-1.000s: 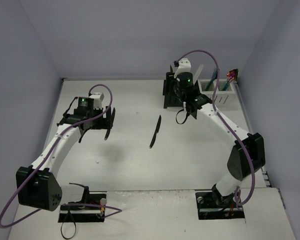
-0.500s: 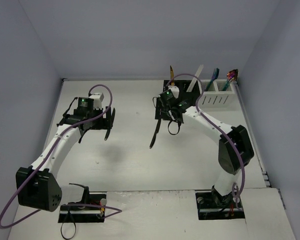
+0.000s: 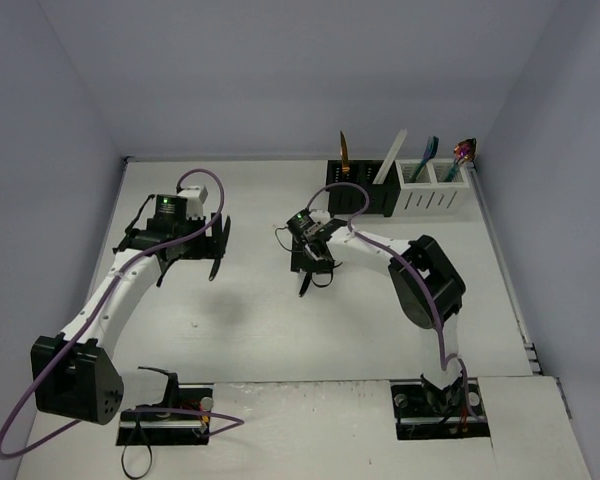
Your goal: Sort the eating utensils into containers
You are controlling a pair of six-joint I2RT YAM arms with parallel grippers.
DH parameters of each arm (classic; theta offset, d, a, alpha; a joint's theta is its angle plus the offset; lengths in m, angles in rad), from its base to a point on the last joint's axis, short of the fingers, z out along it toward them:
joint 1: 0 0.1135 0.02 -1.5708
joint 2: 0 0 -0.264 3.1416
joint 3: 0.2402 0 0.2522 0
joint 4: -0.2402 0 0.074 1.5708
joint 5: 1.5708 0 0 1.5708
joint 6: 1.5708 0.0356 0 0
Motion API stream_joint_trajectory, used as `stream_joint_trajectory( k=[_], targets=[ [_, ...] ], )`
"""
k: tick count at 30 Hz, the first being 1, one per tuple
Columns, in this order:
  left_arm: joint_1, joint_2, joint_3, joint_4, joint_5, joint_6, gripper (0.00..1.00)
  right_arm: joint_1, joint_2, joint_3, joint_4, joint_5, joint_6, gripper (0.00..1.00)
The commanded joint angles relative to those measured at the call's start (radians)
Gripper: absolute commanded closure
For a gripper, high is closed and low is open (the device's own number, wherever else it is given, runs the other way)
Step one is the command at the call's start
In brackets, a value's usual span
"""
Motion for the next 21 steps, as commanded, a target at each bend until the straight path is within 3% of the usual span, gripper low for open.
stream_joint_trajectory(
  k=[1, 11, 21],
  targets=[
    [0.005, -0.039, 0.041, 0.02, 0.008, -0.003, 0.24, 0.006, -0.003, 0.04, -0.006, 0.025, 0.054, 0.52],
    [0.005, -0.045, 0.041, 0.021, 0.01, -0.005, 0.24, 0.01, 0.054, 0.05, -0.007, 0.022, 0.057, 0.59],
    [0.005, -0.045, 0.043, 0.02, 0.016, -0.003, 0.24, 0.01, 0.122, 0.062, -0.015, 0.067, 0.034, 0.84]
  ],
)
